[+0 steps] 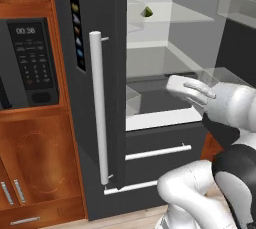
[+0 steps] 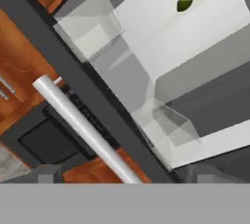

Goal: There is a bowl on the dining counter. Grab a lemon wedge from the fridge and place it in the bowl. Then get the liquor bottle and glass cup from the cabinet and place them next to the bowl.

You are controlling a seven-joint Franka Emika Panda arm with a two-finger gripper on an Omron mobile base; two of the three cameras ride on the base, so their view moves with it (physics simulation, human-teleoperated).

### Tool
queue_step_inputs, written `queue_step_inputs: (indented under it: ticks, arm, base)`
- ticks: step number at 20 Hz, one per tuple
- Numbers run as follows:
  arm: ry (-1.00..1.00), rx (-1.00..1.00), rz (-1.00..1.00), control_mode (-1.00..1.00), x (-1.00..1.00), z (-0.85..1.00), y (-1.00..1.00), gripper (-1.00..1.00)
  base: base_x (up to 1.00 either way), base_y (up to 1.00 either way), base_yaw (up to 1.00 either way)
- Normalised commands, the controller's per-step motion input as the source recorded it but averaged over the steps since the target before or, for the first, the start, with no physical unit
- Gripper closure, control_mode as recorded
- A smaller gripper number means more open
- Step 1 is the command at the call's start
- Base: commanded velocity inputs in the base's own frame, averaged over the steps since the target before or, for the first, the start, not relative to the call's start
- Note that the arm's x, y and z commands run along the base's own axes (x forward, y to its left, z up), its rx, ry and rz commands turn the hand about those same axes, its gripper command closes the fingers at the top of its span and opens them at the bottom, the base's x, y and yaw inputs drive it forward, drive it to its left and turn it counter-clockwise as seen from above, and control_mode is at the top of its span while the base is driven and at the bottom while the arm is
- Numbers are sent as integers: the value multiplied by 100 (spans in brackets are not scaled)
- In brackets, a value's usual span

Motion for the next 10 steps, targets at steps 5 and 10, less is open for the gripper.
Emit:
queue_step_inputs:
  ticks: [5,10]
  arm:
    - [21,60,26,-100,47,-3,-40,-100]
    - [27,39,23,-100,77,-34,4,-100]
  base:
    - [0,0,0]
    - [0,0,0]
